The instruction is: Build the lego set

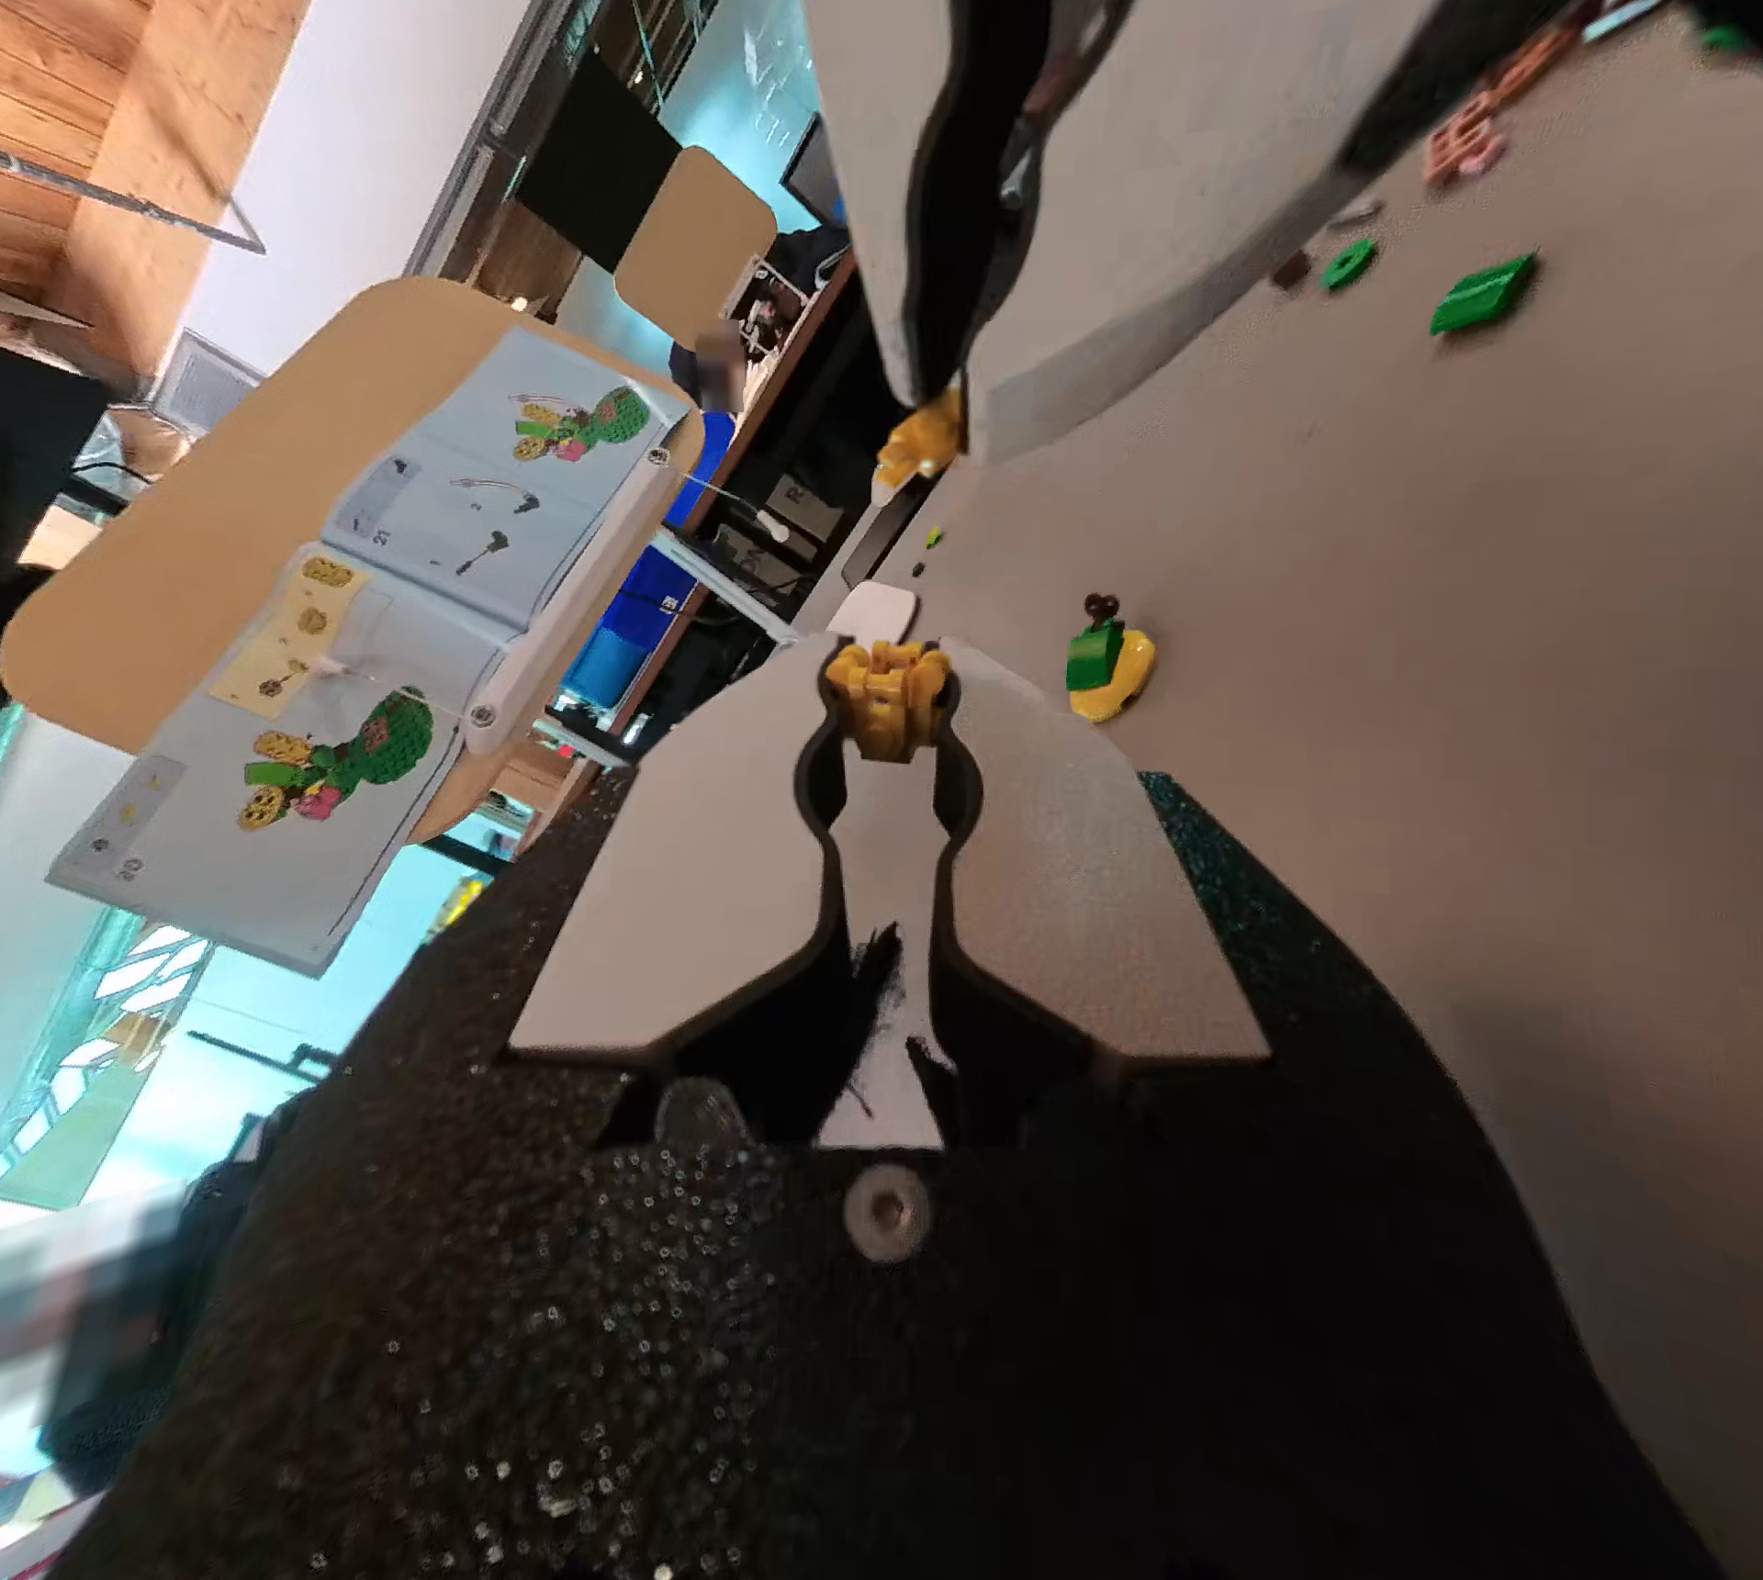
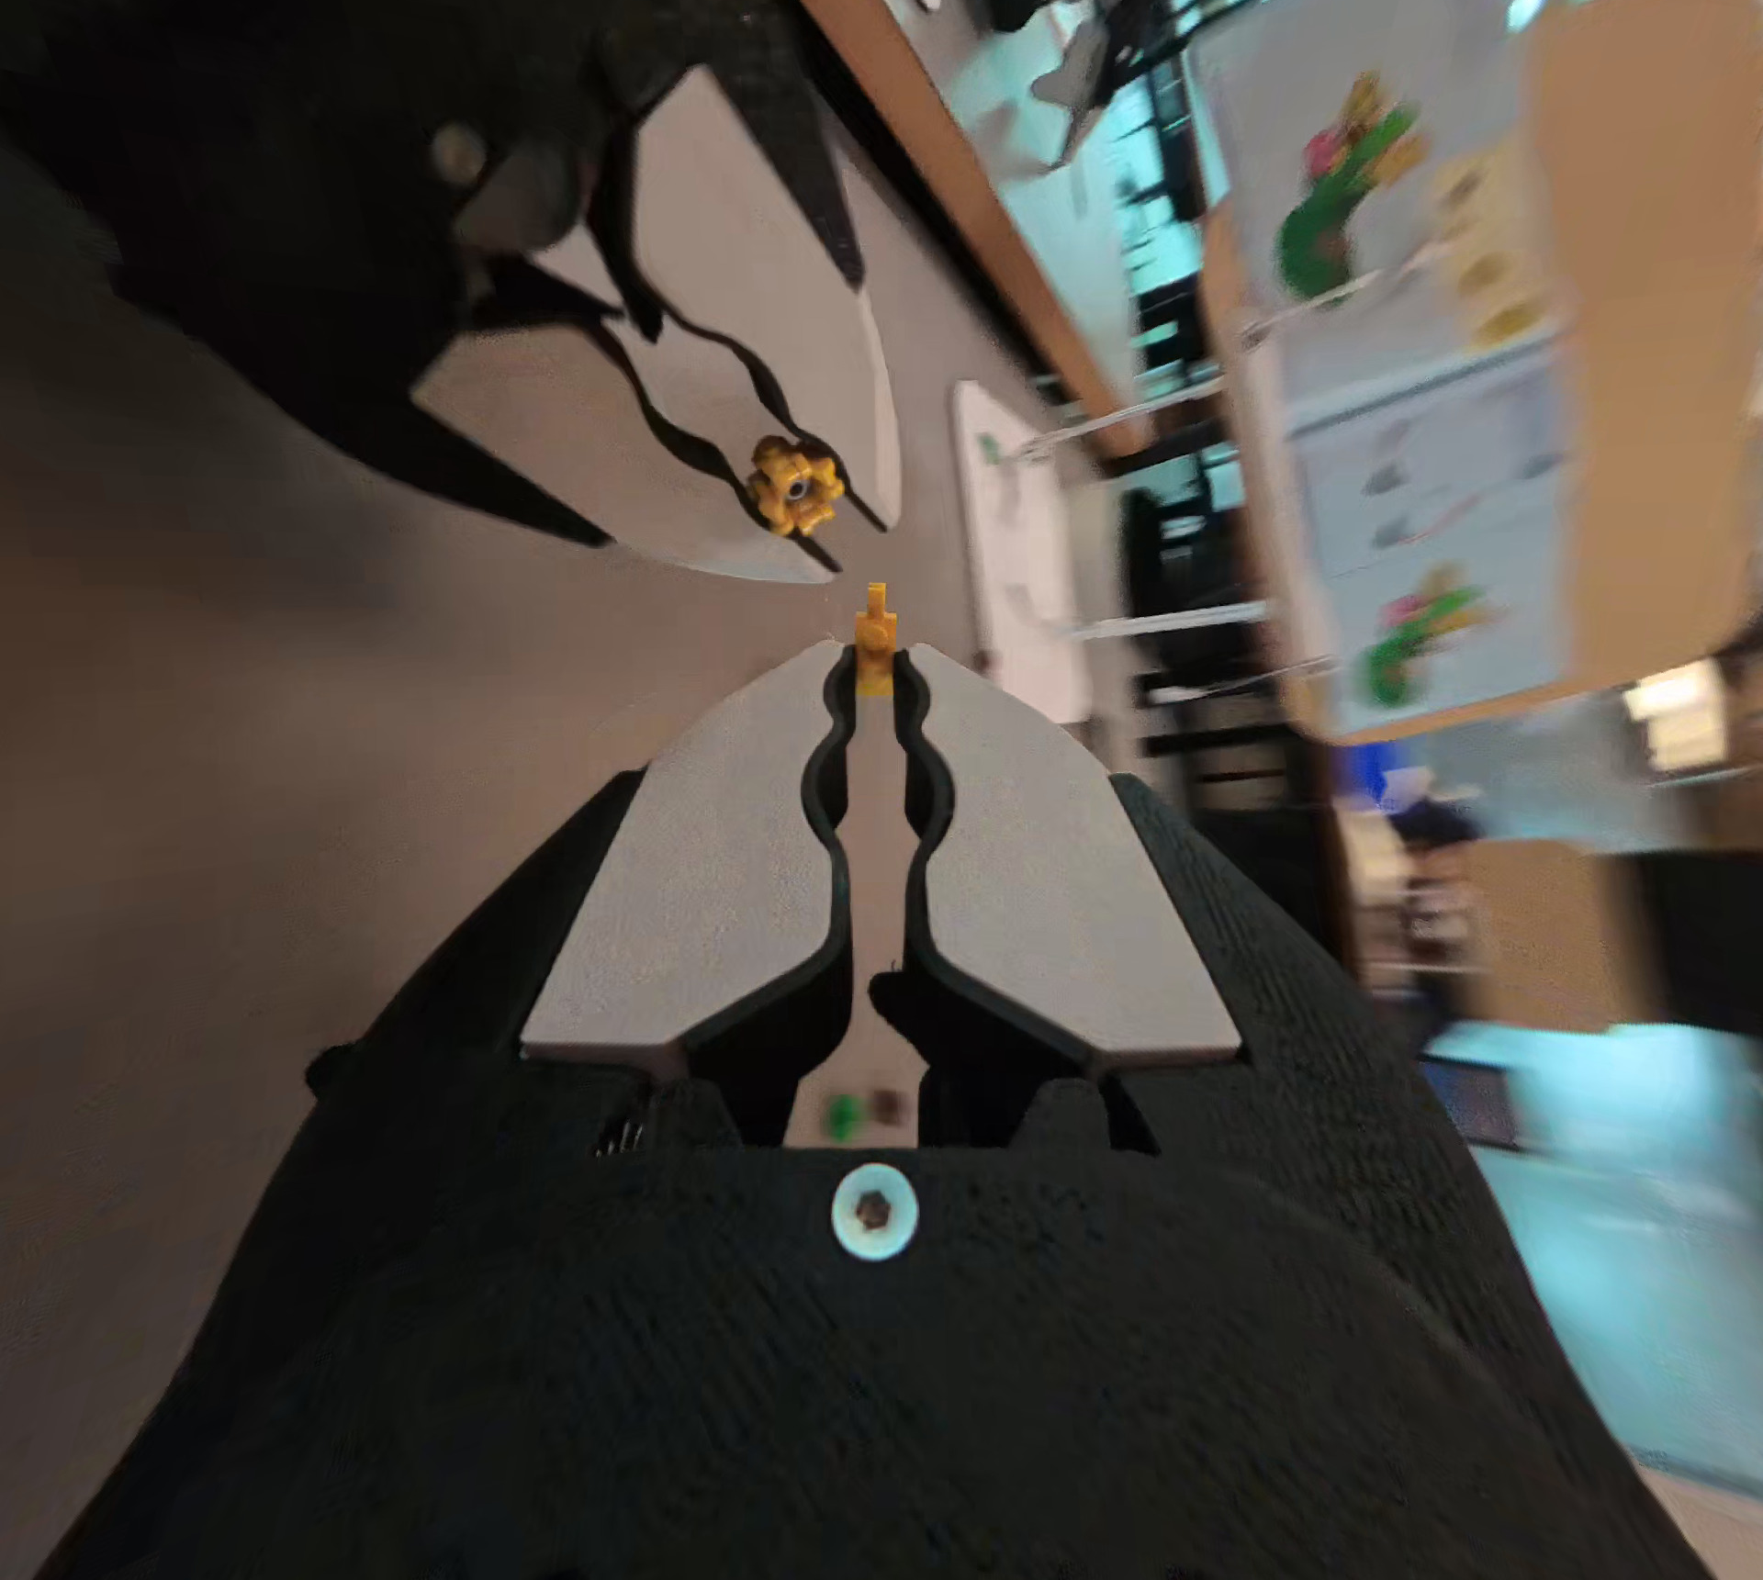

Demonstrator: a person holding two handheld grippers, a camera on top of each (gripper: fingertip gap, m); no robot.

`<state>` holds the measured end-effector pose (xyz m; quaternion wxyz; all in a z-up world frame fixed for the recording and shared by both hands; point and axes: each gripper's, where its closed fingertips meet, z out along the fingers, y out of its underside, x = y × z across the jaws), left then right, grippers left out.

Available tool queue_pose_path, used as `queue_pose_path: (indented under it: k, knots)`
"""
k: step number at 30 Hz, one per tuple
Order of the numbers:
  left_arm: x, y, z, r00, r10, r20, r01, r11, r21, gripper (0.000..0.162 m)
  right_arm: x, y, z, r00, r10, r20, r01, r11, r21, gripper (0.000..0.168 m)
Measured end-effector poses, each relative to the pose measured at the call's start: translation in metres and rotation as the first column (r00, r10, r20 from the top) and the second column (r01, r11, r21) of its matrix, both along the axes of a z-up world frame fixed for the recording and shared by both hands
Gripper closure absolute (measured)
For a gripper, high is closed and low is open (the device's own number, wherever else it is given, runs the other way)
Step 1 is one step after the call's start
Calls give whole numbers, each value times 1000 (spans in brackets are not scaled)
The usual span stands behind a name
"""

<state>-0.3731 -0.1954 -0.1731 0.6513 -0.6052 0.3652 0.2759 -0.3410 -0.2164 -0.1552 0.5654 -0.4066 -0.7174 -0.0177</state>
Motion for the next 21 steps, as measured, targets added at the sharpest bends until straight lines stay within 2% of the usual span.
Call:
queue_pose_path:
  k: [2,4,11,18,21]
  knots:
    - [6,1,-1,1000,-13,13,14,1000,-14,148,2,3,1,998,-1,70,-17,968,248,163]
    - [11,2,-2,1000,-23,20,24,1000,-17,148,3,3,-5,990,-5,139,-45,934,354,163]
    - [19,2,-7,998,-23,-65,22,1000,-13,148,4,4,-9,981,-9,196,-75,905,418,163]
    - [20,1,-6,998,-38,-40,38,999,-16,148,7,8,-6,976,0,217,-103,880,463,163]
    - [23,1,-6,998,-67,20,68,997,-46,148,6,11,-1,976,15,216,-135,820,557,163]
